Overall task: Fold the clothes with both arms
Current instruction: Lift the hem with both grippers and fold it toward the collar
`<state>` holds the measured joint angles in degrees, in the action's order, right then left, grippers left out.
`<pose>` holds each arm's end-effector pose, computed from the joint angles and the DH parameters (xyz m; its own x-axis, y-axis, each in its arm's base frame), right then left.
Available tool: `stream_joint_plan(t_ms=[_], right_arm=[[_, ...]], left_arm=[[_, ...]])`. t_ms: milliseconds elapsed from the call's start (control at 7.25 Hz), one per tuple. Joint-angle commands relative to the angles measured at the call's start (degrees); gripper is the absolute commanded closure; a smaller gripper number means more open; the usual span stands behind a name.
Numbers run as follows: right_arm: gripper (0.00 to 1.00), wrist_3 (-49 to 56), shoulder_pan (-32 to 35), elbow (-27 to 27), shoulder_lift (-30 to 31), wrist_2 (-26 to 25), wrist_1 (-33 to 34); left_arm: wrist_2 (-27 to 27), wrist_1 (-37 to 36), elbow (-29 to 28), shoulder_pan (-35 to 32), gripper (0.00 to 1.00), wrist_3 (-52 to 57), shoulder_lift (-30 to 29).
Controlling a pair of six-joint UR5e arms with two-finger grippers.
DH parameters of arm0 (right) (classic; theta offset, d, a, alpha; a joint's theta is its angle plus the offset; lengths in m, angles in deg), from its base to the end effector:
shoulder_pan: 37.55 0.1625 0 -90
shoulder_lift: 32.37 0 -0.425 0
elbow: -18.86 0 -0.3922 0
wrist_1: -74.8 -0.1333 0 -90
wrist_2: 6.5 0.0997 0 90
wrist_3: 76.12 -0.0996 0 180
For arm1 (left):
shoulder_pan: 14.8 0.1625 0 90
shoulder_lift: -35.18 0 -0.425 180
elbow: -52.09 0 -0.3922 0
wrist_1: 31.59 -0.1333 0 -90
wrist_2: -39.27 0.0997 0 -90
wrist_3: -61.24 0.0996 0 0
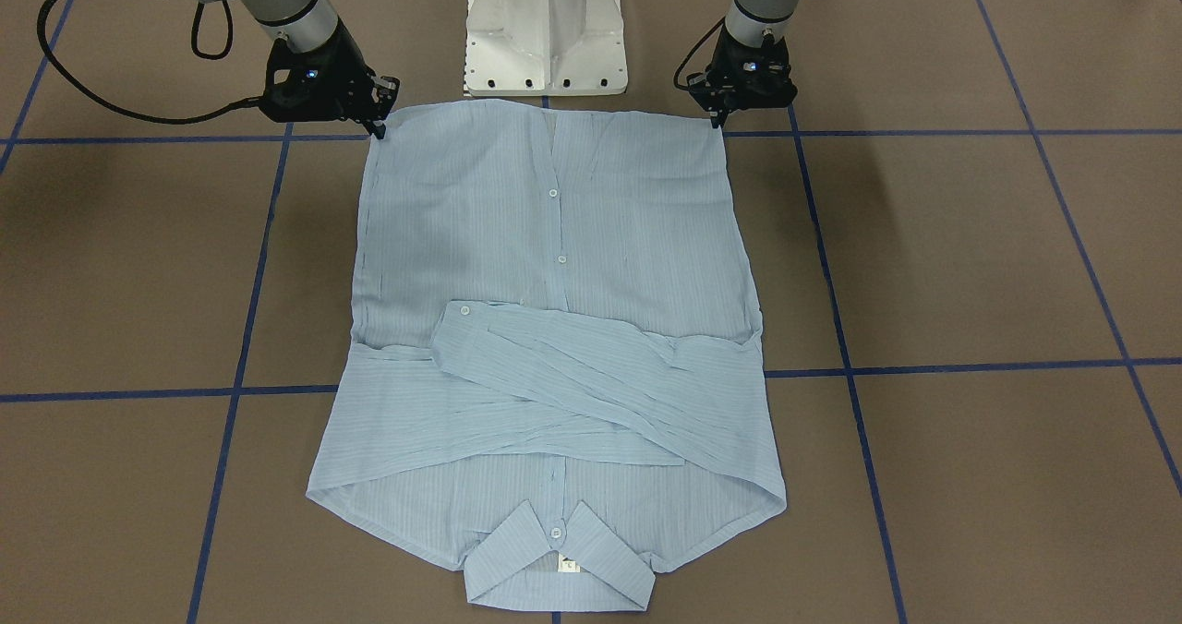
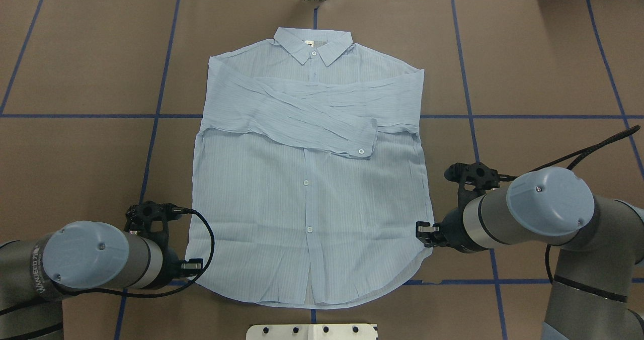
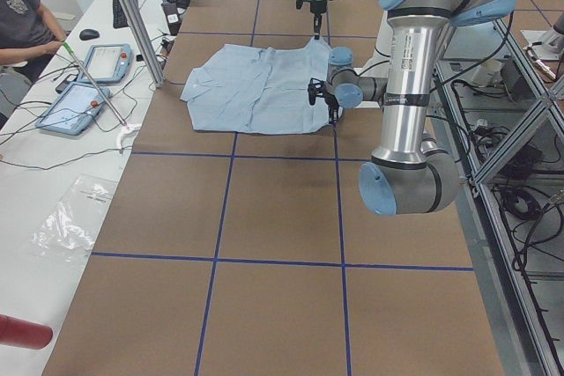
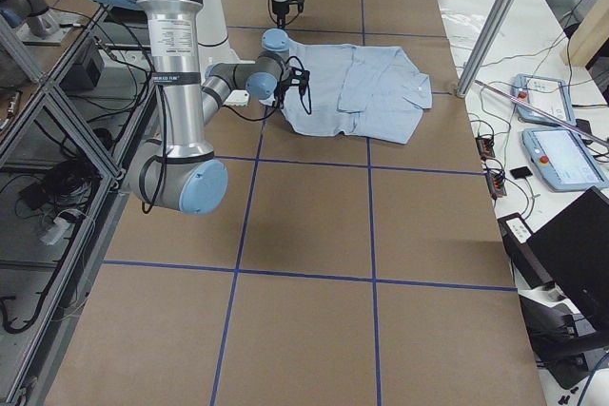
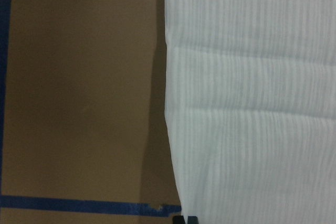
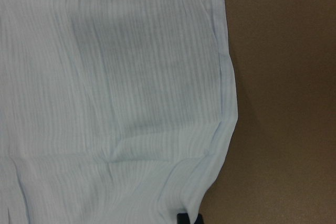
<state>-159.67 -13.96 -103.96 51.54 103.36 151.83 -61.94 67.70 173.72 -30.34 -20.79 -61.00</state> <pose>-0.4051 -0.2854 0.3182 0.5769 0.1366 0.8053 -0.0671 0.9905 -0.1200 0.4464 -0.2424 0.3381 0.6669 -0.0443 -0.7438 0.0334 0.9990 -0.0295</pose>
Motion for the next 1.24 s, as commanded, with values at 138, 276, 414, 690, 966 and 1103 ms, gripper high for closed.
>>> stream_joint_plan(t_ms=[138,276,414,690,966,1103], right_arm=[[1.0,0.6,3.8,0.0,-0.1,3.6,0.0],[1.0,2.3,5.8,0.0,0.0,5.3,0.0],[1.0,2.4,6.4,0.1,0.0,5.5,0.0],[1.0,2.4,7.1,0.0,0.0,5.9,0.0],[1.0,2.6,9.1,0.1,0.0,8.1,0.0],[1.0,3.0,10.1,0.0,0.0,9.0,0.0]], left_arm=[[-0.3,0.1,0.1,-2.3,1.0,2.8,-0.6],[-0.4,0.1,0.1,-3.0,1.0,3.4,-0.5],[-1.3,0.1,0.1,-4.1,1.0,3.5,-0.6],[-2.7,0.1,0.2,-5.7,1.0,5.1,-0.6],[-3.4,0.1,0.5,-6.6,1.0,5.6,-0.2],[-4.1,0.1,0.8,-7.2,1.0,6.1,-0.1]])
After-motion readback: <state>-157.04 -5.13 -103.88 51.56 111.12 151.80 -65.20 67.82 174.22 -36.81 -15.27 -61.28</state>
